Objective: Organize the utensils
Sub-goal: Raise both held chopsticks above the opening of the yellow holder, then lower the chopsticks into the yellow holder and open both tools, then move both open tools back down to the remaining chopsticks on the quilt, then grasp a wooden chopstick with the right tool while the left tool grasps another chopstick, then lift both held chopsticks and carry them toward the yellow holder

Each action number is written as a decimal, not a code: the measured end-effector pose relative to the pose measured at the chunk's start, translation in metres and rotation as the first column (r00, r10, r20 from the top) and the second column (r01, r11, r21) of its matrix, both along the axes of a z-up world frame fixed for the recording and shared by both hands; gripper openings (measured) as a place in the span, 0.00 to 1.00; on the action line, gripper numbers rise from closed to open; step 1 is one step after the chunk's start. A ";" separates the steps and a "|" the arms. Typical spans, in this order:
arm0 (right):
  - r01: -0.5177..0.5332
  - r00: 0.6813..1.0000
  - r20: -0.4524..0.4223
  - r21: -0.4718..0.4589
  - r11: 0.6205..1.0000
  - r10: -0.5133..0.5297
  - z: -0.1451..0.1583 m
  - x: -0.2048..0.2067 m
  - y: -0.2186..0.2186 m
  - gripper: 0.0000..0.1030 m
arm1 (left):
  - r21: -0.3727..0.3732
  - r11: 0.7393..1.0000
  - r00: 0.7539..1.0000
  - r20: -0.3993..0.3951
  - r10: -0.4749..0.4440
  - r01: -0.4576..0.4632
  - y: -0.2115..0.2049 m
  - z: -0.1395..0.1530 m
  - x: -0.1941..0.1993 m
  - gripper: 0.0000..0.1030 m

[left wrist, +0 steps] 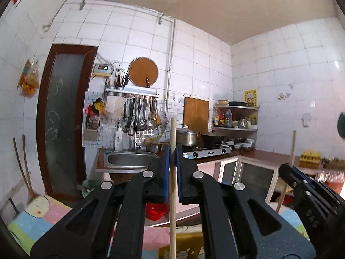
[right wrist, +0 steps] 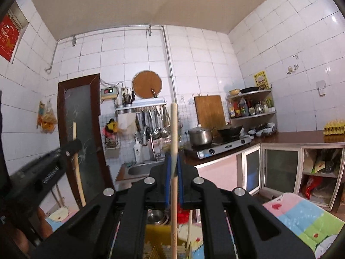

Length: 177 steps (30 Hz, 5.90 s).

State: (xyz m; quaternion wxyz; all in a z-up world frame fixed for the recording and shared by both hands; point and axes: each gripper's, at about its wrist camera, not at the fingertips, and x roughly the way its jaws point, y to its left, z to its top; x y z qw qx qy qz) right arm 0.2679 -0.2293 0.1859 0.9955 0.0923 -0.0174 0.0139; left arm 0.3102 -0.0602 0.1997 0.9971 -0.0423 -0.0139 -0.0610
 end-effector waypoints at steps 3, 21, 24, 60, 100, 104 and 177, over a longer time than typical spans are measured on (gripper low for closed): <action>0.005 1.000 0.000 0.009 1.000 -0.005 -0.004 0.014 -0.002 0.06 | -0.021 0.999 1.000 -0.016 0.024 -0.024 -0.007 -0.009 0.026 0.05; -0.015 0.980 -0.199 0.015 1.000 0.018 -0.080 0.061 -0.011 0.07 | 0.065 0.996 0.986 -0.152 0.068 -0.058 -0.011 -0.080 0.057 0.06; -0.035 0.968 -0.247 0.006 0.999 0.036 -0.084 0.059 -0.013 0.07 | 0.056 0.998 0.982 -0.184 0.053 -0.043 -0.004 -0.076 0.048 0.07; -0.118 0.724 -0.689 -0.109 0.987 0.010 -0.215 -0.078 0.027 0.58 | 0.166 0.986 0.670 -0.734 0.112 0.018 0.062 -0.239 -0.072 0.95; -0.167 0.616 -0.788 -0.141 0.976 -0.008 -0.235 -0.053 0.055 0.08 | 0.079 0.991 0.570 -0.821 0.005 0.104 0.040 -0.254 -0.067 0.32; -0.145 0.617 -0.787 -0.127 0.981 -0.010 -0.233 -0.059 0.048 0.08 | 0.068 0.991 0.554 -0.832 -0.006 0.113 0.042 -0.254 -0.063 0.29; -0.097 0.963 -0.254 0.002 0.995 0.094 -0.146 -0.201 0.000 0.06 | 0.057 0.998 0.932 -0.364 0.006 0.015 0.073 -0.147 -0.214 0.05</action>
